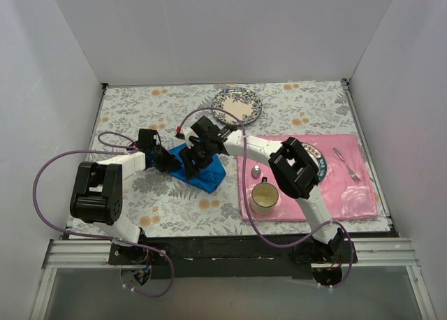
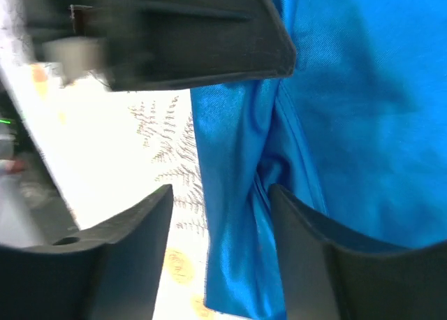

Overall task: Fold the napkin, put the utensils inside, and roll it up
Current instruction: Roll the napkin with the utensil

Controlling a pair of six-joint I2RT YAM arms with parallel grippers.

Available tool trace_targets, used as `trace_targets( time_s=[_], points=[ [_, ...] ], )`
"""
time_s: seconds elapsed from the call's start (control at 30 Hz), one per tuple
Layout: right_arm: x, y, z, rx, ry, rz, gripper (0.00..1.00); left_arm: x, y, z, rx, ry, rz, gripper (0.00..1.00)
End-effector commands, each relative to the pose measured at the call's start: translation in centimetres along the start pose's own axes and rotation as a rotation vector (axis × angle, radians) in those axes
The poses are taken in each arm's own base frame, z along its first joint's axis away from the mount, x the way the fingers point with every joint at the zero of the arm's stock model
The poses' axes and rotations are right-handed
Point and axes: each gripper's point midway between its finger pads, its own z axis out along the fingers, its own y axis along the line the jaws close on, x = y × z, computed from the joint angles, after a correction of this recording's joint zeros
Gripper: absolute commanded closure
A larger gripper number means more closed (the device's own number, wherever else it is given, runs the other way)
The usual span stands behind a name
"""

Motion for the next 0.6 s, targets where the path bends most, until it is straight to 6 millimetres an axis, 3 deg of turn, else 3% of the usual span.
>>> trace_targets(
  time_s=[0.0,0.3,0.47,0.57],
  points=[
    [-1.2,-0.5,-2.5,0.282,-0.045,-0.31,0.3,1.7,6.4,0.9,-0.212,0.032,-0.001,0.85],
    [-0.2,0.7,0.5,0.385,-0.061,-0.509,0.28,1.9,6.9,1.0,-0.214,0.063,-0.021,0.86],
    [1.1,-1.2,2.3,0.485,-0.037,-0.572,0.31,1.7,7.0,0.8,-0.209,0.064,-0.024,0.86],
    [2.1,-2.5,3.0,0.522,0.008,-0.541,0.39,1.7,6.8,0.6,-0.195,0.067,-0.018,0.86]
  ],
)
